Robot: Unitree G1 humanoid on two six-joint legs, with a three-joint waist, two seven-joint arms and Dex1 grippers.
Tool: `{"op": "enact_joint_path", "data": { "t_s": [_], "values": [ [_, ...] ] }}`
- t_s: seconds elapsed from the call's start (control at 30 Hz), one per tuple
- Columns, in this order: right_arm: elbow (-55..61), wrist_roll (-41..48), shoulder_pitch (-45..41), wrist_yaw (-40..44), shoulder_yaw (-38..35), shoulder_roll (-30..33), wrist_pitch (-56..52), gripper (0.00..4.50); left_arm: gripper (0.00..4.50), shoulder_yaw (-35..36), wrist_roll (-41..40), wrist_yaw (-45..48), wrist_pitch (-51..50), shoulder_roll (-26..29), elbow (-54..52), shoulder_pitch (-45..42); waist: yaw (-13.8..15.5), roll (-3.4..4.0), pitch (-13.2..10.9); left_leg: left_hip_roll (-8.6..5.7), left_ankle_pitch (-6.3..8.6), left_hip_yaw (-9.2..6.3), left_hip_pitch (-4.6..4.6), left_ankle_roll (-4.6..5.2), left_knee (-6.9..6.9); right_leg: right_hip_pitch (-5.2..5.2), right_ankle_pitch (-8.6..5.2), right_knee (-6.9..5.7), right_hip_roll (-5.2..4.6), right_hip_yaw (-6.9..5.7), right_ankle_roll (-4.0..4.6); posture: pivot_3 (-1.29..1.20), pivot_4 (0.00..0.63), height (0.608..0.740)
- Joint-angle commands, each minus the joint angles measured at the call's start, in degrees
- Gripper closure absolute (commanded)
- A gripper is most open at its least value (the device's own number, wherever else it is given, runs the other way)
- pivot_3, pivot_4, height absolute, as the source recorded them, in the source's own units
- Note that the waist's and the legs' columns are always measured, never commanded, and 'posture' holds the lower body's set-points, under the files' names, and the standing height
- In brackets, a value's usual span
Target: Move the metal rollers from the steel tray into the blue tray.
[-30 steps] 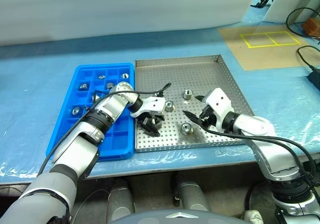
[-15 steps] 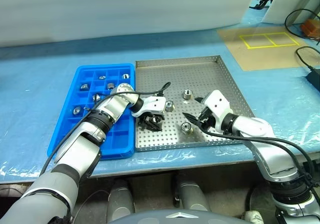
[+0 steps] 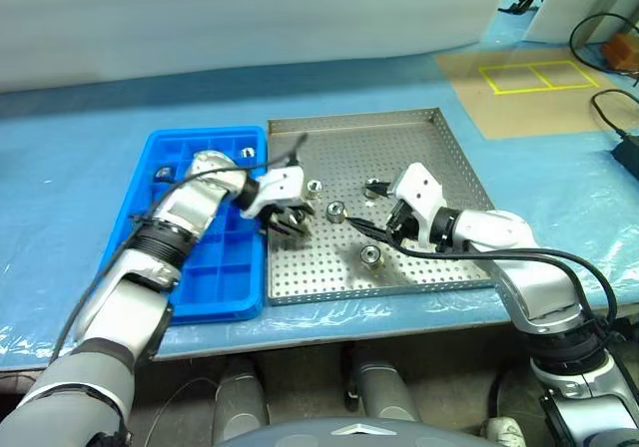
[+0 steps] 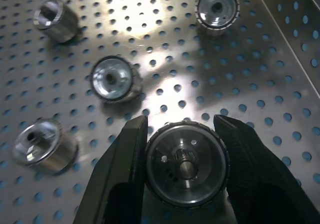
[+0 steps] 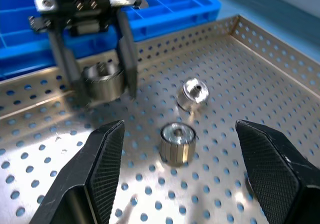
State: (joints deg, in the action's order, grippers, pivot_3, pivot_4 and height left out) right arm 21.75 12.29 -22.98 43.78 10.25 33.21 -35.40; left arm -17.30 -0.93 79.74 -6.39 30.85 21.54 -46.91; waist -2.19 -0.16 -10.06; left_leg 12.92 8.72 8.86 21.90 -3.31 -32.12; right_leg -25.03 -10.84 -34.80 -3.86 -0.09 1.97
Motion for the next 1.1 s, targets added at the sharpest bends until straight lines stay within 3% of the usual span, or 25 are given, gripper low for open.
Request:
{"op": "enact_joint_path", "data": {
  "t_s": [0.03, 0.4, 0.53, 0.8, 1.1],
  "values": [
    [-4.7, -0.2, -4.5, 3.4, 3.0, -1.7, 4.3, 0.80, 2.75, 4.9, -2.4, -2.4, -3.6, 3.8, -7.2, 3.1, 0.5, 0.01, 0.0, 0.00, 0.00, 0.00, -0.01, -0.01, 0.00, 0.00, 0.00, 0.00, -0.02, -0.01, 0.00, -0.16, 0.150, 0.740],
    [-26.3, -2.8, -19.3, 13.7, 10.5, -11.8, 18.8, 0.80, 2.75, 20.1, -6.4, -16.3, -17.9, 14.0, -25.4, 19.6, 5.2, 0.06, 0.0, 0.02, -0.02, -0.05, 0.12, -0.04, 0.10, -0.06, -0.01, -0.07, -0.20, -0.35, 0.02, 0.15, 0.150, 0.740],
    [-32.1, -4.0, -21.9, 15.6, 11.9, -15.7, 22.9, 0.80, 2.75, 24.2, -5.7, -23.9, -23.4, 14.8, -28.3, 26.0, 6.6, 0.05, 0.0, 0.02, -0.03, -0.09, 0.18, -0.05, 0.16, -0.07, -0.03, -0.06, -0.27, -0.47, 0.03, 0.22, 0.150, 0.740],
    [-35.2, -5.1, -23.0, 17.9, 12.1, -18.2, 25.6, 0.80, 2.75, 29.4, -9.5, -28.7, -30.8, 15.7, -39.5, 37.9, 9.4, -0.01, -0.1, 0.01, -0.03, -0.21, 0.26, -0.06, 0.18, -0.05, -0.04, -0.03, -0.34, -0.61, 0.03, 0.26, 0.150, 0.740],
    [-35.0, -5.8, -22.2, 18.2, 12.0, -18.4, 25.2, 0.80, 2.75, 34.2, -13.3, -28.9, -35.0, 18.4, -47.2, 47.9, 9.4, -0.02, -0.1, 0.00, -0.04, -0.25, 0.23, -0.08, 0.33, -0.07, -0.06, -0.02, -0.33, -0.63, 0.01, 0.26, 0.150, 0.740]
  ]
}}
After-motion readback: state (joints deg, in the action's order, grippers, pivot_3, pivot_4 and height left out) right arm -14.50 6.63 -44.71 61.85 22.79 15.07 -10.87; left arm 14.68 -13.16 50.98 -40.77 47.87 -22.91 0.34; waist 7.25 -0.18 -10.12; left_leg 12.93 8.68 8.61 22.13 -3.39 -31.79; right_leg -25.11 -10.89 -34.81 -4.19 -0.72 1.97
